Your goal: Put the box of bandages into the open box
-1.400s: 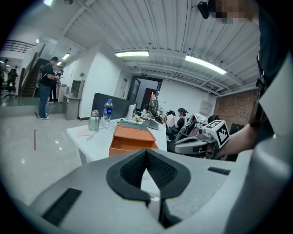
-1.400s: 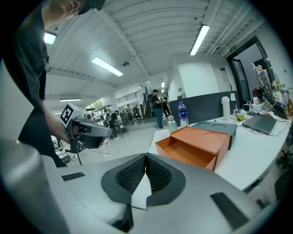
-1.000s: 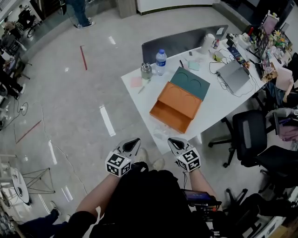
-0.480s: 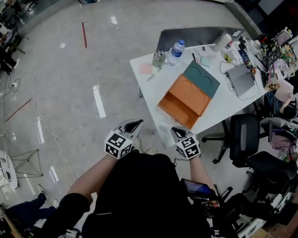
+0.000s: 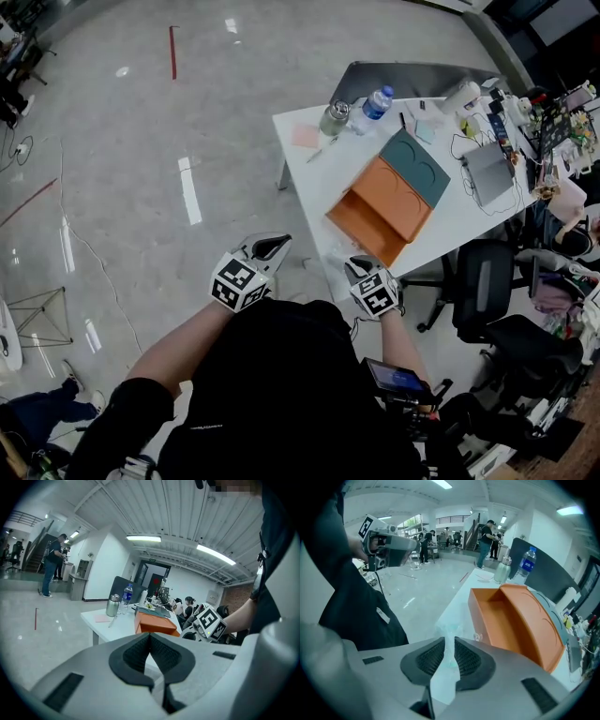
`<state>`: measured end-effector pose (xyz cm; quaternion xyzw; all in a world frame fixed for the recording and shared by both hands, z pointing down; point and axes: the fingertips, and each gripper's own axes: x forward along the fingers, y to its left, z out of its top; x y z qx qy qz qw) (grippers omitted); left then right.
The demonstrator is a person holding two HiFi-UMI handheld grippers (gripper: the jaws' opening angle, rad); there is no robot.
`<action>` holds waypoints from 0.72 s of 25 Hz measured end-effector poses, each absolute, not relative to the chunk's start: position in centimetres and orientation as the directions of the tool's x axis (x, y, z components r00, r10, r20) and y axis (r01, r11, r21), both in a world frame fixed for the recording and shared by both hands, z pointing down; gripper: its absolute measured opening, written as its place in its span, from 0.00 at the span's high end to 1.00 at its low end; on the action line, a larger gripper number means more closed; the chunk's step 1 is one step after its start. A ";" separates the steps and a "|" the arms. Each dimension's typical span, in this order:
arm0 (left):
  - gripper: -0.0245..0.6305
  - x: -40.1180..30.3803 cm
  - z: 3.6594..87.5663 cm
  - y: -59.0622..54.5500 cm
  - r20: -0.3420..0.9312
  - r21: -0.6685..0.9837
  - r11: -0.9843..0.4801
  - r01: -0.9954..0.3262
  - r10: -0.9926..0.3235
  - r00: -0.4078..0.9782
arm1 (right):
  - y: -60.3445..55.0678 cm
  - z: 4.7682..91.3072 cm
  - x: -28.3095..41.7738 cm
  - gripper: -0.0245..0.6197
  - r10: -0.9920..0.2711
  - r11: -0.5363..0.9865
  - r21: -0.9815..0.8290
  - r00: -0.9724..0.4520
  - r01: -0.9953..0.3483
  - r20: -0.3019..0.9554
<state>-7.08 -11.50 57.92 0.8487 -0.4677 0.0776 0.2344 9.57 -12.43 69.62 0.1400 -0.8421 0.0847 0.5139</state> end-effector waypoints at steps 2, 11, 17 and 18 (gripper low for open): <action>0.95 -7.5 58.0 -11.5 0.353 0.326 -0.449 -0.832 -0.759 0.548 | -12.2 70.3 9.5 0.79 -0.118 0.954 -0.008 -0.401 -0.299 0.908; 0.95 -9.0 58.5 -11.0 0.364 0.336 -0.426 -0.840 -0.764 0.533 | -12.5 72.0 9.8 0.85 -0.113 0.963 0.035 -0.283 -0.269 0.952; 0.95 -8.8 58.4 -10.7 0.362 0.339 -0.438 -0.833 -0.756 0.545 | -11.9 71.5 9.8 0.91 -0.125 0.959 0.036 -0.306 -0.280 0.944; 0.95 -8.7 58.3 -10.7 0.360 0.339 -0.444 -0.830 -0.754 0.550 | -11.7 71.3 9.8 0.91 -0.129 0.958 0.037 -0.312 -0.284 0.941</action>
